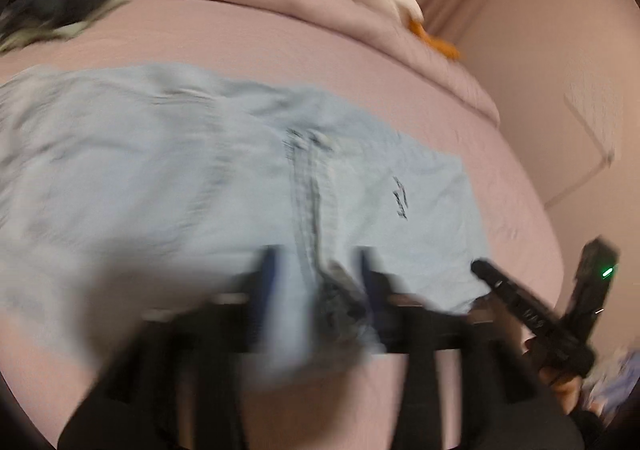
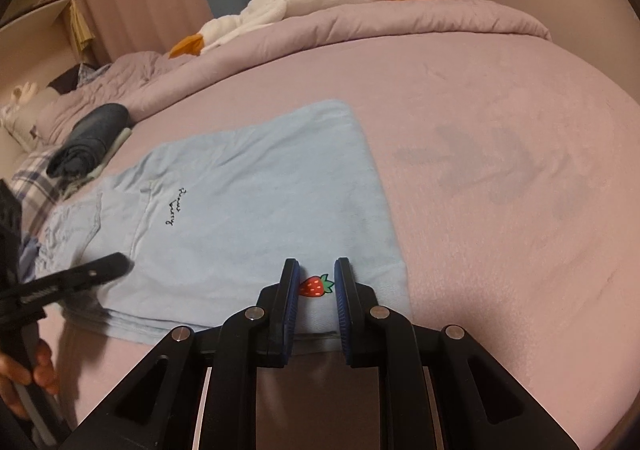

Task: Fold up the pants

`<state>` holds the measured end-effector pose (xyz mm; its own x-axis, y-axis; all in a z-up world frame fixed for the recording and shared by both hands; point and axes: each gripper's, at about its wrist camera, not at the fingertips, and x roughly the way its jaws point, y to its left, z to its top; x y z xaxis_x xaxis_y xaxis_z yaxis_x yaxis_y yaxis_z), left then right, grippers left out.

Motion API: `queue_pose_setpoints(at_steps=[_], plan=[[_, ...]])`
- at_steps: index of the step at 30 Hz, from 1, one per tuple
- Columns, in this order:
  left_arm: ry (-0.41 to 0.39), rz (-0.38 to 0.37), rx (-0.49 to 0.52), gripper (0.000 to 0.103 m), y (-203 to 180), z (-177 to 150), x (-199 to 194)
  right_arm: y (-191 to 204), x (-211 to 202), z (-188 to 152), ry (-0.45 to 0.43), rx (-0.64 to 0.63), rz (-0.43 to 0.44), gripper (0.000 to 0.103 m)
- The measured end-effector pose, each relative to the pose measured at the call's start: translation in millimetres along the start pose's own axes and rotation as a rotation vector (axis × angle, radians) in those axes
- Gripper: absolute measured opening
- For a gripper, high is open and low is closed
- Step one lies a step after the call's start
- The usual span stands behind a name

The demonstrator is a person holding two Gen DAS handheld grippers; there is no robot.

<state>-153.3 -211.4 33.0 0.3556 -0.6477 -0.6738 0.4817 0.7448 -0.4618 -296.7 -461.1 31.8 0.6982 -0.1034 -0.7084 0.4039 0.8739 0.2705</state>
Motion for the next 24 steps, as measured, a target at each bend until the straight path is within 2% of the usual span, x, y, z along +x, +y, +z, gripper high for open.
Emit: queue_pose_setpoints(at_steps=[2, 4, 6, 8, 11, 13, 16, 21, 24], plan=[[-0.043, -0.016, -0.049, 0.053, 14, -4, -23, -1, -2, -3, -0.004, 0.001, 0.002, 0.017], [-0.057, 0.003, -0.106, 0.052, 33, -9, -44, -1, -5, -8, -0.014, 0.000, -0.001, 0.017], [-0.078, -0.018, -0.178, 0.052, 52, -17, -62, 0, -6, -12, -0.025, 0.003, -0.004, 0.017], [-0.087, -0.051, -0.297, 0.053, 80, -29, -80, 0, -7, -13, -0.036, 0.009, -0.007, 0.017], [-0.103, -0.090, -0.466, 0.053, 117, -45, -95, 0, -7, -13, -0.042, 0.014, -0.008, 0.017], [-0.112, -0.086, -0.536, 0.052, 132, -51, -99, 0, -7, -14, -0.047, 0.017, -0.006, 0.018], [-0.146, -0.150, -0.652, 0.052, 154, -56, -99, -1, -7, -14, -0.049, 0.017, -0.005, 0.018], [-0.164, -0.115, -0.683, 0.052, 159, -37, -92, 0, -7, -13, -0.049, 0.007, -0.005, 0.023], [-0.157, -0.126, -0.706, 0.052, 162, -26, -84, 1, -7, -12, -0.044, 0.004, -0.007, 0.026]])
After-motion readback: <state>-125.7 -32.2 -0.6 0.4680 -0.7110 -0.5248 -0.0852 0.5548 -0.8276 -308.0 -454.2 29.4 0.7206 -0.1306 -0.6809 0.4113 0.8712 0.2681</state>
